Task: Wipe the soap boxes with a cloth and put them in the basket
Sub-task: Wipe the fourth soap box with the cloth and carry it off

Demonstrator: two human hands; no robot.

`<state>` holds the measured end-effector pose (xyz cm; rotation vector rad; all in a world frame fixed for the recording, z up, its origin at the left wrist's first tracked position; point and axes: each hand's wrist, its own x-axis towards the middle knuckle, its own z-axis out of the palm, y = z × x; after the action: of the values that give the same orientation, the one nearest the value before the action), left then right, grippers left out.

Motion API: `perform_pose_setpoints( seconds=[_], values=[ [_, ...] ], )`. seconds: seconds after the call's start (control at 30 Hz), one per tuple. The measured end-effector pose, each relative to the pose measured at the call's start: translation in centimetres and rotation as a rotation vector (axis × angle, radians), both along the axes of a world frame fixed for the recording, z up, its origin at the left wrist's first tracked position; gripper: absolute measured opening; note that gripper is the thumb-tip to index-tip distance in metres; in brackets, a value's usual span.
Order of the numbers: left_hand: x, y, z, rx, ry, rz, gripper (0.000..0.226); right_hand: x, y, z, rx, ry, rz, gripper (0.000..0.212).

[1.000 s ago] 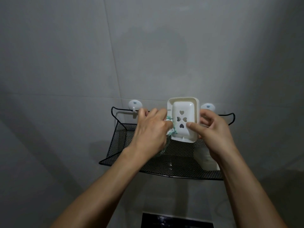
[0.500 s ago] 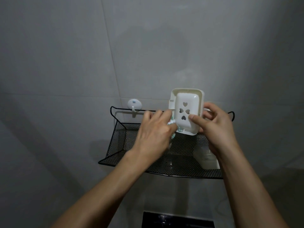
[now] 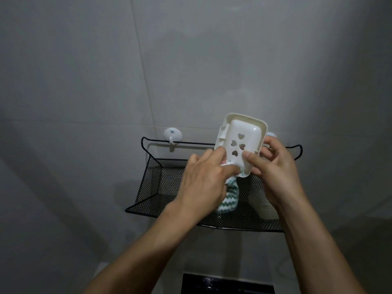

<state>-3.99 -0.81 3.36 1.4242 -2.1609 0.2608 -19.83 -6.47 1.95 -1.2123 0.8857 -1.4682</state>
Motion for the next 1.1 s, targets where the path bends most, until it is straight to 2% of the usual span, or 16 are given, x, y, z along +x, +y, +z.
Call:
perform_pose_setpoints(
  seconds=[0.23,0.37,0.53,0.67,0.83,0.97,1.1],
  values=[
    [2.0,-0.5,0.0,-0.056,-0.001,0.138,0.025,-0.4,0.2,0.0,0.027,0.022,-0.012,0.032],
    [2.1,-0.5,-0.2,-0.087,-0.001,0.099,0.029,-0.5,0.0,0.0,0.039,0.057,-0.033,0.029],
    [2.3,-1.4,2.6,-0.178,0.162,0.119,0.032,0.0,0.2,-0.2,0.031,0.116,-0.05,0.032],
    [1.6,-2.7,4.7,-0.278,0.12,0.177,0.023,0.9,0.7,-0.3,-0.001,0.161,-0.038,0.033],
    [0.8,-3.2,4.0,-0.319,0.063,0.223,0.033,0.8,1.0,-0.2,-0.024,0.093,-0.037,0.031],
    [0.4,-3.1,3.6,-0.374,0.137,0.224,0.037,0.7,0.8,0.8,-0.037,0.047,0.008,0.031],
    [0.5,-3.4,4.1,-0.339,0.163,0.254,0.034,0.6,0.7,1.1,-0.06,0.065,0.01,0.031]
  ],
)
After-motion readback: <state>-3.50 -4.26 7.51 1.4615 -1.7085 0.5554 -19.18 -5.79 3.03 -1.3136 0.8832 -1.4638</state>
